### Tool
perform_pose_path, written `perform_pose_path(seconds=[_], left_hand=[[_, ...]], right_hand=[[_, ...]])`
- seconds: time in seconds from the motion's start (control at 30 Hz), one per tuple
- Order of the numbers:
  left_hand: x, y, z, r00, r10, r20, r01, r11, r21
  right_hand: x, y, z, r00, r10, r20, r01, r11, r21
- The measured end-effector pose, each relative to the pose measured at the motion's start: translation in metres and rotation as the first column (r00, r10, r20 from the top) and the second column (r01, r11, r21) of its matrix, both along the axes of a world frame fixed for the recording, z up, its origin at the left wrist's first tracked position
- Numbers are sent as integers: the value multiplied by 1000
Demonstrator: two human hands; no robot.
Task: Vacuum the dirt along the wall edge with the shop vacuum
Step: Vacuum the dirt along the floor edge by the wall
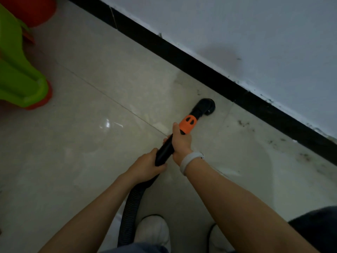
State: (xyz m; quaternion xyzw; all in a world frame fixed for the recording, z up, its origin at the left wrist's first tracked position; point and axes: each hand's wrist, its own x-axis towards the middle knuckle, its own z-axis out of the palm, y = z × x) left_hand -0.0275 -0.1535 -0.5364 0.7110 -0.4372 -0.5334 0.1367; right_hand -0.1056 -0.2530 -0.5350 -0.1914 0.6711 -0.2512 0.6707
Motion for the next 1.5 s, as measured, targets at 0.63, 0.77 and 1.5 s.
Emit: perform_pose_path(seconds=[0.63,0.77,1.5], left_hand=[[36,-7,-10,876,466,124,-455,884,-104],[11,-22,-12,951,290,108,-283,956,-73],[12,-39,-18,931,353,99,-344,934,-97]], right_hand=[[86,-26,-6,880,442,174,-431,897,-99],[40,-35,-13,964,249,88,-241,966,-95],[46,-60,-26,924,349,154,-335,936,-112]])
